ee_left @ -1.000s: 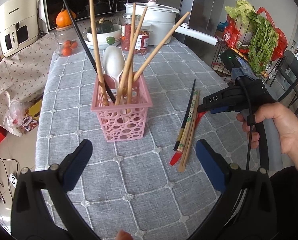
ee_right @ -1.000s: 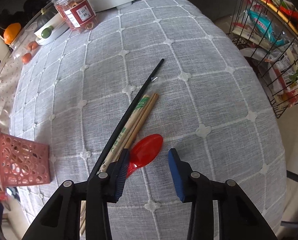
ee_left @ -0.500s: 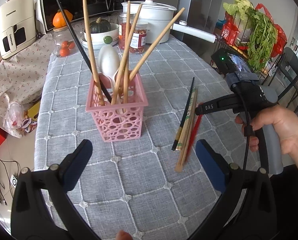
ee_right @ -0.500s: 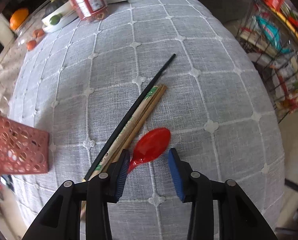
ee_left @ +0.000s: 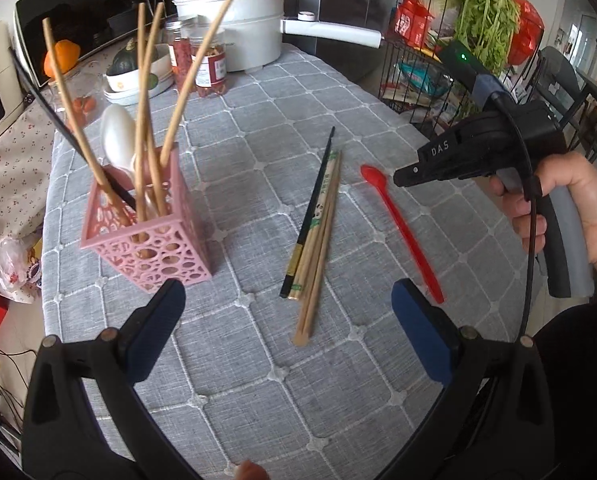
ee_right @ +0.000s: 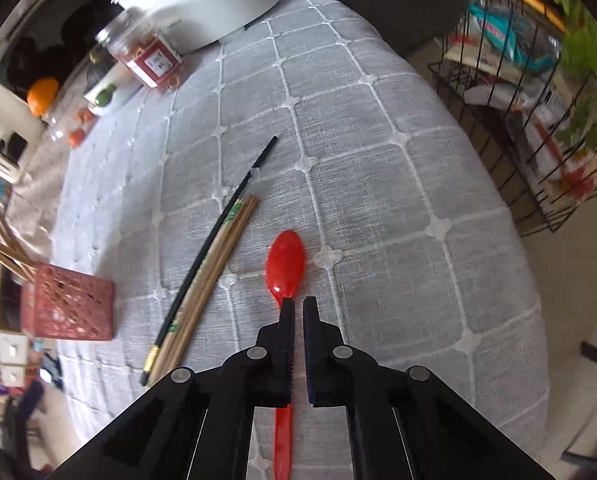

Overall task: Organize utensils
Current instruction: 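Grasp the red spoon by its handle with the right gripper, then grasp the black chopstick with the left gripper while the right gripper lifts the red spoon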

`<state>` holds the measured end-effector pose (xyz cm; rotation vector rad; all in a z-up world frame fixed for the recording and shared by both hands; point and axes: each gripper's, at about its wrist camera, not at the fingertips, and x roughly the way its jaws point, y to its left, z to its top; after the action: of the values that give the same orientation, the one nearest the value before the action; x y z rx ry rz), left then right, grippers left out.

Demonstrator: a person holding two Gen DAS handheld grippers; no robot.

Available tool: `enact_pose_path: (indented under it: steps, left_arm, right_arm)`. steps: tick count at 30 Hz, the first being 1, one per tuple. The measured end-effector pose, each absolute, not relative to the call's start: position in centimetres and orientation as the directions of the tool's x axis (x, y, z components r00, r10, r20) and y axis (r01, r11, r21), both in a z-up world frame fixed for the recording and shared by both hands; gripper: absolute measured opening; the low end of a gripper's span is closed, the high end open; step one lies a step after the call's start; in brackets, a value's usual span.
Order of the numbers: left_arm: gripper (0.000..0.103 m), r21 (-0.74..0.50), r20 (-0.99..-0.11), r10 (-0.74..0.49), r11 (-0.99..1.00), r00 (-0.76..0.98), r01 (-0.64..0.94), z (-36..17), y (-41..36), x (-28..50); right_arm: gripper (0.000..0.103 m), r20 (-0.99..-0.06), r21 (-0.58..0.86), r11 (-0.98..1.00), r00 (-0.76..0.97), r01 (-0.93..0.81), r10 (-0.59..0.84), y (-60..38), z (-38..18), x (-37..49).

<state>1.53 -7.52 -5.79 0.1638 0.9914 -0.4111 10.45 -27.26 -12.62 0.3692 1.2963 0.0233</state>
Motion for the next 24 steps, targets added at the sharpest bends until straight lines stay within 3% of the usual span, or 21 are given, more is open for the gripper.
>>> enact_pose_path:
  steps: [3, 5, 7, 13, 14, 16, 18, 22, 24]
  left_arm:
    - [0.102, -0.049, -0.853, -0.250, 0.912, 0.458, 0.407, -5.9, -8.6, 2.1]
    - [0.102, -0.039, -0.854, -0.234, 0.919, 0.464, 0.393, -5.9, -8.9, 2.3]
    - [0.102, -0.020, -0.854, -0.211, 0.927, 0.475, 0.375, -5.8, -8.8, 2.4]
    - [0.098, 0.082, -0.850, -0.106, 0.941, 0.517, 0.329, -6.0, -8.7, 2.9]
    - [0.092, 0.103, -0.848, -0.090, 0.939, 0.523, 0.328, -5.9, -8.8, 2.8]
    - [0.076, 0.133, -0.845, -0.072, 0.932, 0.530, 0.338, -5.9, -9.6, 3.0]
    - [0.058, 0.141, -0.852, -0.076, 0.919, 0.517, 0.368, -5.8, -10.8, 3.3]
    - [0.048, 0.135, -0.868, -0.098, 0.897, 0.487, 0.421, -5.8, -14.1, 5.0]
    - [0.036, 0.117, -0.881, -0.104, 0.897, 0.461, 0.427, -6.2, -15.7, 7.0]
  right_arm:
    - [0.014, -0.927, 0.312, 0.933, 0.274, 0.181, 0.257, -27.2, -12.8, 10.5]
    - [0.030, -0.928, 0.298, 0.941, 0.277, 0.159, 0.248, -27.0, -12.9, 11.0]
    - [0.036, -0.938, 0.258, 0.954, 0.275, 0.154, 0.209, -26.5, -13.3, 11.5]
    - [0.037, -0.951, 0.162, 0.984, 0.276, 0.068, 0.138, -24.1, -14.6, 12.6]
    - [0.025, -0.956, 0.109, 0.993, 0.279, 0.034, 0.095, -23.5, -14.5, 12.4]
    - [0.024, -0.960, 0.060, 0.998, 0.274, -0.002, 0.058, -23.0, -14.5, 12.3]
    - [0.023, -0.959, 0.156, 0.986, 0.249, 0.055, 0.138, -24.6, -14.5, 12.4]
    - [0.023, -0.941, 0.262, 0.948, 0.265, 0.180, 0.209, -28.8, -13.8, 11.7]
    - [0.023, -0.925, 0.311, 0.926, 0.293, 0.214, 0.243, -30.5, -13.1, 11.0]
